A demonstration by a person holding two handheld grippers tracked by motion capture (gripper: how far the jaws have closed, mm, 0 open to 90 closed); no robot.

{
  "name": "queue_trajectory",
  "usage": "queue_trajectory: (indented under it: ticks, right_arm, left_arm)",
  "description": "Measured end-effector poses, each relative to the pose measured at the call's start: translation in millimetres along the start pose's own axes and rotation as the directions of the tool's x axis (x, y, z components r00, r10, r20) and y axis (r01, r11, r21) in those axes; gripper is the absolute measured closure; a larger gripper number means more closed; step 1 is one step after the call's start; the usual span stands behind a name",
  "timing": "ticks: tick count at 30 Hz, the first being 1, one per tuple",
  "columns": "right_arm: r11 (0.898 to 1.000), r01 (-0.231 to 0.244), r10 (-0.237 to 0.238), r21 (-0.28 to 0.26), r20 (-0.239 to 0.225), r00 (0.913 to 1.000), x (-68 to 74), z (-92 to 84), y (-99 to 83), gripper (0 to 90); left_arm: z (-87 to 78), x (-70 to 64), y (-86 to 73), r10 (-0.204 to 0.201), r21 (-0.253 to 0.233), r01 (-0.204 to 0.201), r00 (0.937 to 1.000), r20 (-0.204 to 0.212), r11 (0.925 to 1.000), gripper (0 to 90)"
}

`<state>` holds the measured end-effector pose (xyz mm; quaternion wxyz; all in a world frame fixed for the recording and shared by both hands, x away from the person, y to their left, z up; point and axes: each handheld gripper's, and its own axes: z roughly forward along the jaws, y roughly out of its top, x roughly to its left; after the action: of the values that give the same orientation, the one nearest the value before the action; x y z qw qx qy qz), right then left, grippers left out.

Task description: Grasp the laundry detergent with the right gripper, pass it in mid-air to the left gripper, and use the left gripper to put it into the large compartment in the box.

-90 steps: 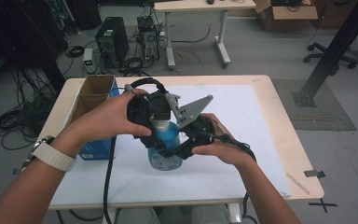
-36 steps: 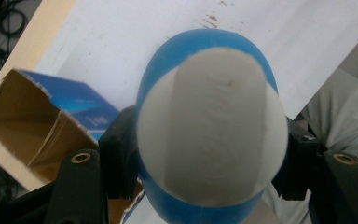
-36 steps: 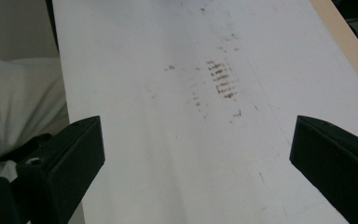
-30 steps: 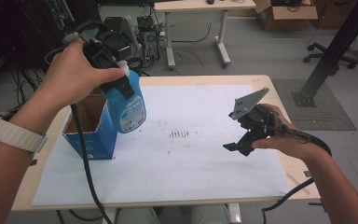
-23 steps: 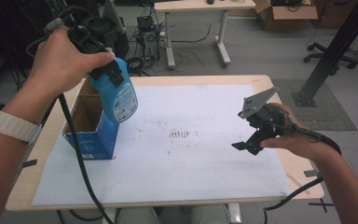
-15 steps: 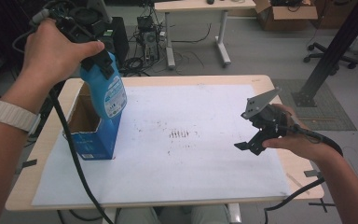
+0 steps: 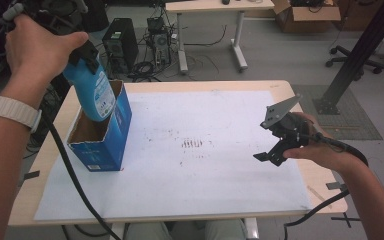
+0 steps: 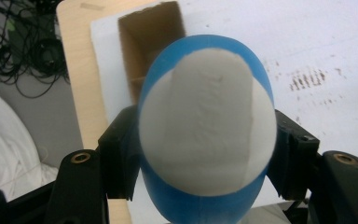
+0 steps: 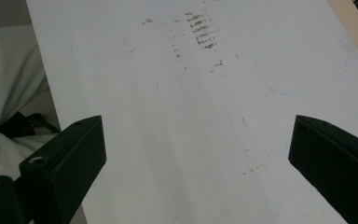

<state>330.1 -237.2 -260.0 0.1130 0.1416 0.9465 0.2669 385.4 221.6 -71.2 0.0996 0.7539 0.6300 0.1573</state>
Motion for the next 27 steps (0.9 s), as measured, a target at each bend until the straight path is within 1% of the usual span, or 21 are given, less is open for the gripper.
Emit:
queue_trajectory:
  ticks: [1,3,4,5,6,7,9,14,19,20,21,23,24,25,27]
  right_arm:
    - [1.000,-0.002,0.002,0.002,-0.001,1.0000,-0.3,0.0,-0.8,4.0]
    - [1.000,-0.004,0.004,0.002,0.000,1.0000,-0.5,0.0,-1.6,4.1]
    - [1.000,-0.005,0.005,0.003,0.004,1.0000,-1.1,-0.3,-3.0,4.0]
    - [1.000,-0.005,0.005,0.003,0.004,1.0000,-1.1,-0.3,-3.0,4.0]
    - [1.000,-0.013,0.013,0.002,0.004,0.9999,-1.6,-0.4,-5.3,4.2]
    - [1.000,-0.017,0.017,0.004,0.004,0.9998,-1.9,-0.4,-6.9,4.2]
    - [1.000,-0.021,0.021,0.006,0.003,0.9998,-2.4,-0.1,-9.4,4.4]
    - [0.999,-0.032,0.032,0.008,0.004,0.9995,-4.5,-0.1,-14.5,4.5]
    - [0.999,-0.037,0.037,0.005,0.006,0.9993,-5.7,0.3,-15.2,4.5]
    - [0.999,-0.042,0.042,-0.002,0.001,0.9991,-5.5,1.6,-15.4,4.8]
    - [0.999,-0.044,0.044,-0.002,-0.002,0.9990,-5.5,2.1,-15.6,4.9]
    - [0.999,-0.050,0.050,-0.002,-0.004,0.9988,-5.4,2.4,-15.9,5.0]
    - [0.999,-0.051,0.051,-0.002,-0.004,0.9987,-5.7,2.9,-16.5,5.1]
    - [0.999,-0.054,0.054,-0.002,-0.004,0.9986,-5.6,3.1,-16.9,5.1]
    - [0.999,-0.053,0.053,-0.002,-0.005,0.9986,-5.8,3.2,-17.2,5.2]
  left_arm:
    - [4.3,4.4,-0.1,-0.017,-0.003,0.017,0.9999,-0.003,0.9999,37.3]
    - [6.0,5.9,-0.3,-0.022,-0.004,0.022,0.9997,-0.002,0.9997,37.3]
    - [10.8,9.9,-0.5,-0.038,-0.002,0.038,0.9993,0.001,0.9993,37.4]
    - [10.8,9.9,-0.5,-0.038,-0.002,0.038,0.9993,0.001,0.9993,37.4]
    - [15.9,13.5,-0.5,-0.051,0.005,0.051,0.9987,0.005,0.9987,37.4]
    - [15.9,13.5,-0.5,-0.051,0.005,0.051,0.9987,0.005,0.9987,37.4]
    - [22.0,18.7,-0.7,-0.074,0.003,0.074,0.9972,0.003,0.9972,37.5]
    - [27.3,23.5,-1.5,-0.087,0.003,0.087,0.9961,-0.014,0.9962,37.5]
    - [33.2,27.3,-2.6,-0.101,0.005,0.101,0.9948,-0.014,0.9948,37.5]
    - [38.8,27.8,-4.1,-0.100,0.012,0.100,0.9949,-0.014,0.9949,37.5]
    - [38.8,27.8,-4.1,-0.100,0.012,0.100,0.9949,-0.014,0.9949,37.5]
    - [45.7,28.0,-6.2,-0.100,0.017,0.100,0.9948,-0.017,0.9948,37.5]
    - [53.4,28.2,-8.7,-0.097,0.022,0.098,0.9950,-0.022,0.9950,37.5]
    - [53.4,28.2,-8.7,-0.097,0.022,0.098,0.9950,-0.022,0.9950,37.5]
    - [61.4,28.7,-11.4,-0.097,0.024,0.098,0.9949,-0.025,0.9949,37.5]
